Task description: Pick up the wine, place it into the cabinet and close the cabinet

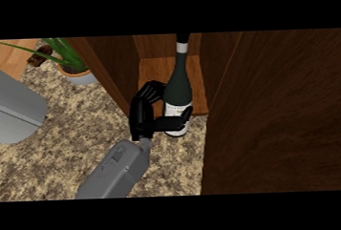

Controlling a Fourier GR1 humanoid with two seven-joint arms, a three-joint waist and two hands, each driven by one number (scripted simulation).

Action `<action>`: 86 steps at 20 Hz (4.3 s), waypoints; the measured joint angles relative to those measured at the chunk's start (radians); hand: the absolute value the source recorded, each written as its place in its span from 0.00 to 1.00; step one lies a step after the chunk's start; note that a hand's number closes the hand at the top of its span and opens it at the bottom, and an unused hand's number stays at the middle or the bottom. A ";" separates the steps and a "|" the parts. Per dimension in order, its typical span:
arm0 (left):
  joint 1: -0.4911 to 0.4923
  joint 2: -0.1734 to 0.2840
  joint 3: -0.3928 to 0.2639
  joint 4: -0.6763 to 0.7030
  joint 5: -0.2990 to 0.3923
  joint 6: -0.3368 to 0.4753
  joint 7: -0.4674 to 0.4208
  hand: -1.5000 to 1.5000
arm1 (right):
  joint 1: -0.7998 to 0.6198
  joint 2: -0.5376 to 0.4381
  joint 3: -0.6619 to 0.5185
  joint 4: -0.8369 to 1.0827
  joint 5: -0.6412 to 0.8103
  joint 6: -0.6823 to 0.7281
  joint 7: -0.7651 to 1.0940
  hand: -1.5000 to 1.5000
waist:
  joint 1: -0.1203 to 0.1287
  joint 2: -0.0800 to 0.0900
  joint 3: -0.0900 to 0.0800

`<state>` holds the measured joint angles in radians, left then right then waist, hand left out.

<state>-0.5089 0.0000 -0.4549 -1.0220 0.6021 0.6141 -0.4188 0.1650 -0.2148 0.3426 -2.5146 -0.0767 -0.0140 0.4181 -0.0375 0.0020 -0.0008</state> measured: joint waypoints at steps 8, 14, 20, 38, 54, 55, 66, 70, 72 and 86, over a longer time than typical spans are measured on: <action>-0.077 0.000 0.023 0.168 0.158 -0.069 -0.100 1.00 | 0.033 -0.004 -0.031 0.001 -0.006 0.033 -0.035 0.00 | -0.004 0.002 0.000; -0.179 0.000 0.052 0.286 0.219 -0.095 -0.106 1.00 | 0.046 0.013 -0.020 0.001 -0.008 0.030 -0.037 0.00 | -0.004 0.001 0.000; -0.277 0.001 0.088 0.389 0.256 -0.104 -0.105 1.00 | 0.074 0.012 -0.047 0.004 -0.015 0.059 -0.063 0.00 | -0.002 0.002 0.001; -0.565 0.025 0.155 0.725 0.179 0.029 -0.089 0.00 | 0.067 0.042 -0.053 0.012 -0.025 0.098 -0.068 0.00 | -0.014 0.010 0.000; -0.656 0.034 0.144 0.909 0.082 0.093 -0.086 0.00 | 0.083 0.061 -0.013 0.014 -0.018 0.119 -0.082 0.00 | -0.033 0.012 0.003; -0.654 0.034 0.146 0.908 0.080 0.084 -0.093 0.00 | 0.083 0.061 -0.013 0.015 -0.018 0.120 -0.081 0.00 | -0.032 0.011 0.003; -0.647 0.032 0.159 0.885 0.054 -0.031 -0.160 0.00 | 0.089 0.069 -0.007 0.011 -0.016 0.123 -0.080 0.00 | -0.024 0.013 0.002; -0.637 0.025 0.170 0.850 0.052 -0.081 -0.185 0.00 | 0.107 0.071 0.004 0.008 -0.015 0.119 -0.081 0.00 | -0.011 0.009 0.001; -0.629 0.021 0.180 0.823 0.056 -0.105 -0.200 0.00 | 0.111 0.071 0.000 0.008 -0.014 0.118 -0.084 0.00 | -0.003 0.006 0.000; -0.463 0.020 0.160 0.512 0.029 -0.149 -0.196 0.00 | 0.112 0.069 -0.007 0.003 -0.009 0.090 -0.060 0.00 | 0.044 -0.014 0.001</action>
<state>-0.9719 0.0198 -0.2949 -0.5096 0.6310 0.4656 -0.6151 0.2775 -0.1458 0.3357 -2.5113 -0.0861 0.0763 0.3584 0.0063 -0.0123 0.0001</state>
